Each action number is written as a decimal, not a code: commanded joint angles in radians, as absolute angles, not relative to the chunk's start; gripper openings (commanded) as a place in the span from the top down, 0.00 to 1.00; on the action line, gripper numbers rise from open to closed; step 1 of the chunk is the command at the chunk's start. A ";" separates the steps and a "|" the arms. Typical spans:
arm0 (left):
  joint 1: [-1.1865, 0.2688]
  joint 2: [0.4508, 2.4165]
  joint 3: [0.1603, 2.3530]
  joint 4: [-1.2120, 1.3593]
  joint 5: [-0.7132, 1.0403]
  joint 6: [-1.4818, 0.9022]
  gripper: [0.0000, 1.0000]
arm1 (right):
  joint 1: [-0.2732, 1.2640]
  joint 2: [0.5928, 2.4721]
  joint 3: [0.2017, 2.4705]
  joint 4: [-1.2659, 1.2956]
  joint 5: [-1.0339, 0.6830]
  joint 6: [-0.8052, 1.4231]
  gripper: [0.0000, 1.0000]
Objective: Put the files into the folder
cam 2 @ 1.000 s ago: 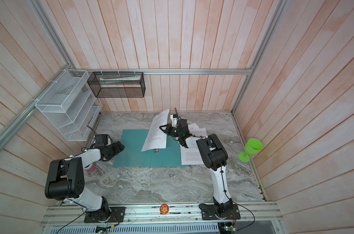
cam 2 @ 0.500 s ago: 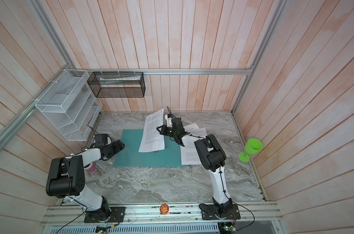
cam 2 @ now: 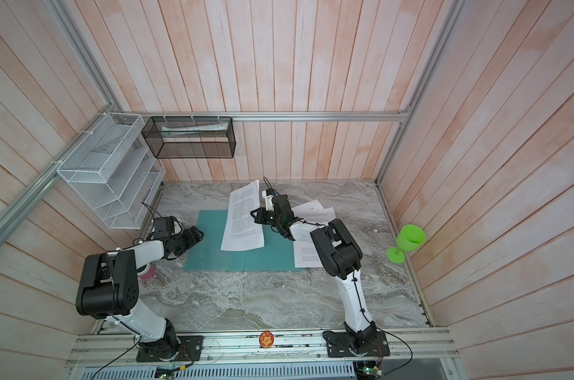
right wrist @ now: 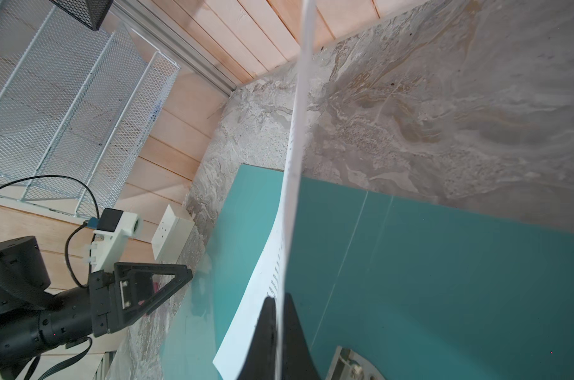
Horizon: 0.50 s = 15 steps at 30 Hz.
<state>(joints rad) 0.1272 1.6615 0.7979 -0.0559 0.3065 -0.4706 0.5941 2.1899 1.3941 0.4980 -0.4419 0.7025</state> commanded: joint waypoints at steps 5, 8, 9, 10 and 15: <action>0.126 1.699 0.769 -0.134 0.344 -0.471 0.15 | 0.614 2.218 1.373 0.598 -0.395 0.757 1.00; 0.126 1.697 0.767 -0.134 0.344 -0.469 0.15 | 0.614 2.202 1.362 0.619 -0.364 0.748 1.00; 0.126 1.697 0.767 -0.133 0.344 -0.470 0.15 | 0.614 2.197 1.361 0.620 -0.353 0.741 1.00; 0.126 1.697 0.767 -0.132 0.347 -0.470 0.15 | 0.614 2.190 1.361 0.618 -0.341 0.733 1.00; 0.126 1.698 0.764 -0.128 0.351 -0.471 0.16 | 0.614 2.169 1.357 0.628 -0.290 0.708 1.00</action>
<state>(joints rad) 0.1284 1.6619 0.7975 -0.0555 0.3164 -0.4702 0.6083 2.2074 1.3731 0.5911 -0.3466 0.7315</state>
